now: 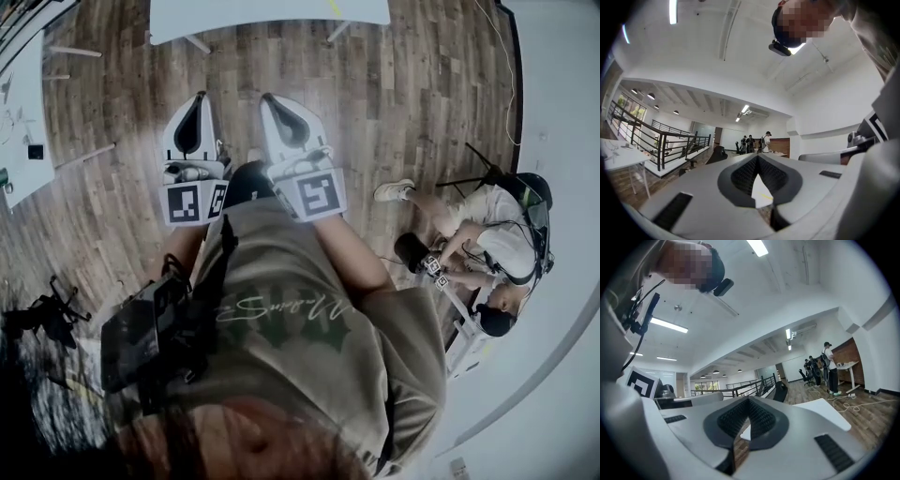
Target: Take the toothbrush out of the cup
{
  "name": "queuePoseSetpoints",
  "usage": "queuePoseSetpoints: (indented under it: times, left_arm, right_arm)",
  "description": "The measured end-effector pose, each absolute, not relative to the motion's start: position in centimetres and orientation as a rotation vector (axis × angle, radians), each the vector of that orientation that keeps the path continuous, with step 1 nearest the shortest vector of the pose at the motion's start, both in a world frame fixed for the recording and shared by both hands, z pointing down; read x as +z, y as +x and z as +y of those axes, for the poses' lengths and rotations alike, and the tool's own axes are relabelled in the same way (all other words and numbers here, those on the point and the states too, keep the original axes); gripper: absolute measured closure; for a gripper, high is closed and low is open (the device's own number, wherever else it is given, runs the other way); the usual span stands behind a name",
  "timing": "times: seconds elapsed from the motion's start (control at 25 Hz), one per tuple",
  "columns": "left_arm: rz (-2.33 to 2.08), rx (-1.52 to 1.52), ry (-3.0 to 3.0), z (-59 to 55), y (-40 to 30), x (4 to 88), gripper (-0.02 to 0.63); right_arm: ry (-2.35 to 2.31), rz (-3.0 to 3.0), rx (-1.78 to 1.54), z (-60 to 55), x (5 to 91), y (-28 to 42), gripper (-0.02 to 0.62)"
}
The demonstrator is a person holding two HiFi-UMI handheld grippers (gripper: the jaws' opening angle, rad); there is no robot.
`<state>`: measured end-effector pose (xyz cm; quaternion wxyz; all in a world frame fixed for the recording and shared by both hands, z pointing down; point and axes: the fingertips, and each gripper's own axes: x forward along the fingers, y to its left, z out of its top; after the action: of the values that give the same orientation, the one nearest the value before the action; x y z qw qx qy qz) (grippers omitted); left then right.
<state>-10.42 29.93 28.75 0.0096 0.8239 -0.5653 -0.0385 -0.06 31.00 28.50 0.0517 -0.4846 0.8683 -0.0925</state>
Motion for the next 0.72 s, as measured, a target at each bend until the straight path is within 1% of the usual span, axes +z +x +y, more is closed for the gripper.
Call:
queuePoseSetpoints:
  times: [0.24,0.32,0.52,0.72]
  left_arm:
    - [-1.855,-0.146,2.525,31.5,-11.7,28.0,0.594]
    - [-1.862,-0.145,2.535,33.7,-10.6,27.3,0.594]
    - [-1.884,-0.141,2.572,40.4,-5.6,25.3,0.594]
    - [-1.897,-0.101,2.621,41.2,-4.7,25.4,0.594]
  right_arm:
    - [-1.451,2.699,-0.204,32.8,28.0,-1.4,0.592]
    - [-1.450,2.685,-0.186,34.9,27.1,-0.3,0.594]
    - [-1.455,2.623,-0.154,41.1,24.9,5.0,0.594]
    - [-1.447,2.647,-0.121,41.1,24.8,4.8,0.594]
